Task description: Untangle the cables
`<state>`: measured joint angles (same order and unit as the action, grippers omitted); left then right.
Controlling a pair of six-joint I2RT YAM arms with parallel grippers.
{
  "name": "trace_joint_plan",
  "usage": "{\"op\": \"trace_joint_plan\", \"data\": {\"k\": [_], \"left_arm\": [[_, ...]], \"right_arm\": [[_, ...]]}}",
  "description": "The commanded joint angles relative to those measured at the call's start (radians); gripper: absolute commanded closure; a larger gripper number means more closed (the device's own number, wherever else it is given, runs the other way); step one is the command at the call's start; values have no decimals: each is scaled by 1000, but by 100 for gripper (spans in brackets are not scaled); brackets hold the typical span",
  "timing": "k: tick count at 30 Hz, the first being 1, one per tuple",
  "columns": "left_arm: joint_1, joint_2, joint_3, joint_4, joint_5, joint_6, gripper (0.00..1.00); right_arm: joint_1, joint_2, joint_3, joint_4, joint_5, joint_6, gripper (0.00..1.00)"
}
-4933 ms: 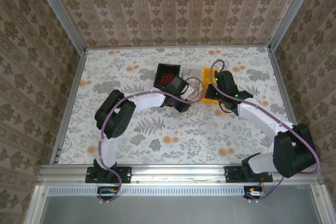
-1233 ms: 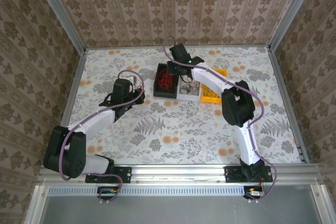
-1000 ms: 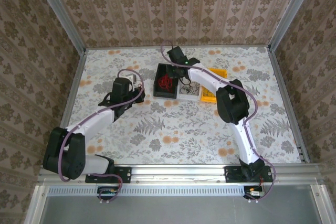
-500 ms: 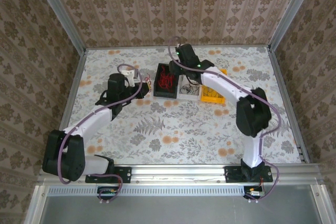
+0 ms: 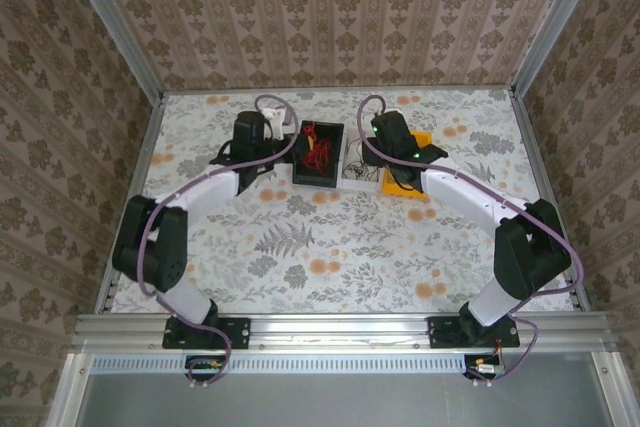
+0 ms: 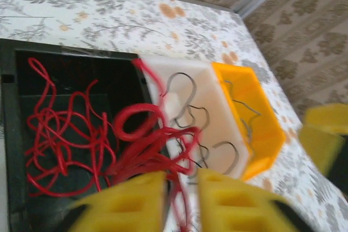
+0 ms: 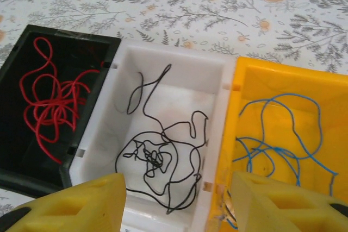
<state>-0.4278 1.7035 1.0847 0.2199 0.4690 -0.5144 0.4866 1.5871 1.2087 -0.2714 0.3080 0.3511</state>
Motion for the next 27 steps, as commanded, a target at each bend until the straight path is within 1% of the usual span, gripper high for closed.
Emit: {"op": "trace_joint_plan", "data": {"k": [1, 2, 4, 6, 8, 11, 14, 16, 17, 18, 19, 20, 21, 22, 23, 25, 27], "left_arm": [[-8, 49, 61, -12, -121, -4, 64], [-10, 54, 75, -13, -141, -6, 58], [-12, 47, 87, -1, -177, -7, 41], [-14, 28, 92, -1, -195, 2, 35], [-13, -5, 72, 4, -218, 16, 32], [-12, -96, -19, 21, -335, 22, 31], [4, -219, -143, -14, -529, 36, 31], [31, -320, -232, -71, -675, 45, 30], [50, -361, -264, -106, -730, 51, 29], [73, -416, -296, -152, -782, 59, 26], [100, -465, -327, -196, -818, 78, 21], [122, -504, -348, -233, -848, 101, 9], [146, -543, -368, -280, -881, 132, 0], [164, -578, -388, -310, -922, 168, 0], [176, -603, -410, -318, -950, 209, 0], [189, -642, -457, -322, -1049, 246, 0], [196, -660, -540, -203, -1043, 345, 0]], "right_arm": [[-6, -50, 3, -8, 36, 10, 46], [-8, -54, 2, -9, 38, 9, 46], [-11, -67, -5, -6, 40, 6, 46], [-15, -80, -15, -4, 46, 5, 46], [-21, -95, -28, -3, 55, 4, 46], [-48, -122, -63, -1, 83, 9, 46], [-103, -168, -119, 12, 102, 7, 46], [-151, -225, -178, 33, 131, -7, 46], [-173, -250, -213, 54, 148, -18, 46], [-197, -271, -256, 87, 170, -35, 43], [-222, -297, -302, 125, 188, -56, 40], [-241, -312, -333, 152, 204, -66, 38], [-264, -328, -370, 185, 211, -76, 37], [-278, -335, -419, 250, 226, -115, 34], [-281, -337, -460, 299, 261, -132, 27], [-292, -328, -512, 351, 301, -159, 24], [-302, -303, -530, 367, 319, -164, 23]]}}
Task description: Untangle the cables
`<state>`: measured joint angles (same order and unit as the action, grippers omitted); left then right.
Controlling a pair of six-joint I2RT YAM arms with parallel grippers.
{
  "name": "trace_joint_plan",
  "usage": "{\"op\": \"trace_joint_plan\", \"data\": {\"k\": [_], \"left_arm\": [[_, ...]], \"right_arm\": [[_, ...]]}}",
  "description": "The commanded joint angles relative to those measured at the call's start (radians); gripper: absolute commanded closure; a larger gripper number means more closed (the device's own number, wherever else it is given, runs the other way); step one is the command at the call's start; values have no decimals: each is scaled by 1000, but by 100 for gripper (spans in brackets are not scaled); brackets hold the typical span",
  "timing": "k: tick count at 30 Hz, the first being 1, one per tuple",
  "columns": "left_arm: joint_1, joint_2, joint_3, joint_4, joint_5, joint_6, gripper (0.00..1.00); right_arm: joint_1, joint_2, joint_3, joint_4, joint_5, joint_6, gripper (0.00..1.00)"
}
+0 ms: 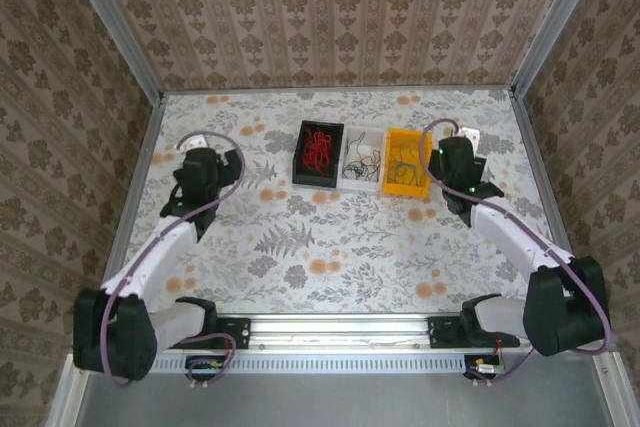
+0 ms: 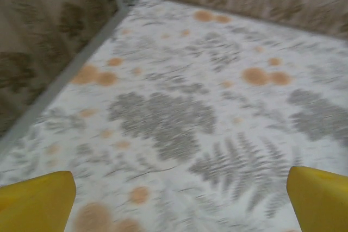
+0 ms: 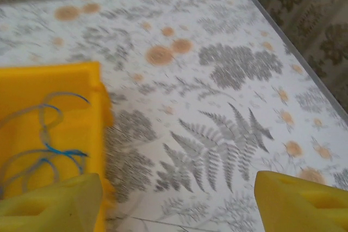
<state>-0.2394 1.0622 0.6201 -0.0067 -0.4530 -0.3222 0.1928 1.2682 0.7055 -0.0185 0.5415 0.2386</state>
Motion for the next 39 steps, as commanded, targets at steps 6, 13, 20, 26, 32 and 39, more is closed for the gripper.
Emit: {"op": "trace_joint_plan", "data": {"k": [6, 13, 20, 26, 32, 39], "left_arm": [[24, 50, -185, 272, -94, 230, 0], [32, 248, -184, 504, -55, 285, 0], [100, 377, -83, 506, 110, 311, 0], [171, 373, -94, 529, 290, 329, 0], [191, 477, -226, 924, 273, 367, 0], [203, 493, -249, 967, 266, 354, 0]], "right_arm": [[-19, 130, -213, 586, 29, -164, 0], [-50, 253, -256, 849, -119, -254, 0], [-154, 236, -262, 788, -378, -194, 0], [-179, 264, -291, 856, -470, -202, 0], [-178, 265, -293, 864, -467, -203, 0], [-176, 264, -294, 866, -464, -204, 0]]}}
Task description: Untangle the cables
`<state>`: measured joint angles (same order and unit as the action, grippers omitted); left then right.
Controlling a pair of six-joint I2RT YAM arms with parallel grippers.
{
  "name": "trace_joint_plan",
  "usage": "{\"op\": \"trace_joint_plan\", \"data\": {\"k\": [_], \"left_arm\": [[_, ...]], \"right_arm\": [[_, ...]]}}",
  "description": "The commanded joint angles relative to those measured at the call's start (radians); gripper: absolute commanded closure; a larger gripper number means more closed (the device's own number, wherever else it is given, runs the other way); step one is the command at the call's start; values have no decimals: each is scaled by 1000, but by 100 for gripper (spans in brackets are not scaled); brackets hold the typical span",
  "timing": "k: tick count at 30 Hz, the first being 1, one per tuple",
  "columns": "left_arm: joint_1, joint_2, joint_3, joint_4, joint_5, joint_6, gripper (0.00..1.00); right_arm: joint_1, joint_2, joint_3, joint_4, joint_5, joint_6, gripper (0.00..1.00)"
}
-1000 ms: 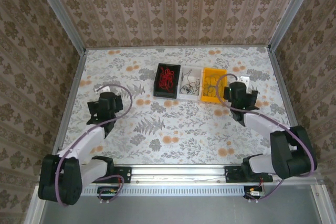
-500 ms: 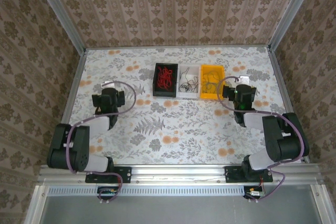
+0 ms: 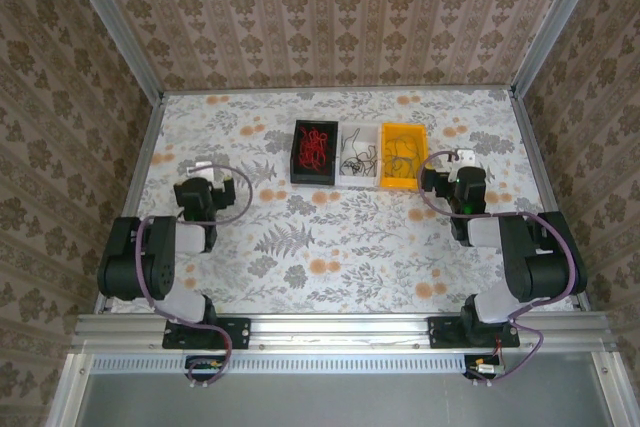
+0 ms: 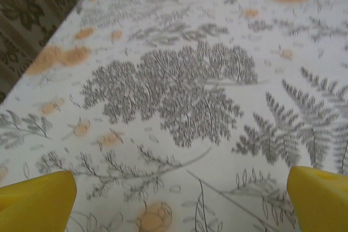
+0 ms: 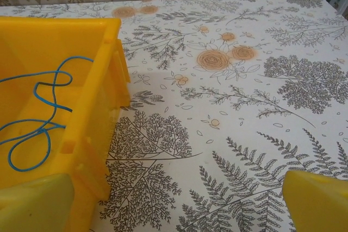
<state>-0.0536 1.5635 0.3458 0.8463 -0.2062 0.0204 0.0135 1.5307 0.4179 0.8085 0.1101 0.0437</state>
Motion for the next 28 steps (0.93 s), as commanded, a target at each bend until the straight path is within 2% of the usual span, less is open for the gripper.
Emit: {"op": "trace_joint_plan", "data": {"k": [1, 28], "left_arm": [[19, -14, 27, 101, 26, 4, 0], [15, -12, 30, 99, 18, 12, 0]], "right_arm": [[4, 0, -8, 41, -31, -10, 0], [-1, 0, -7, 37, -48, -10, 0]]}}
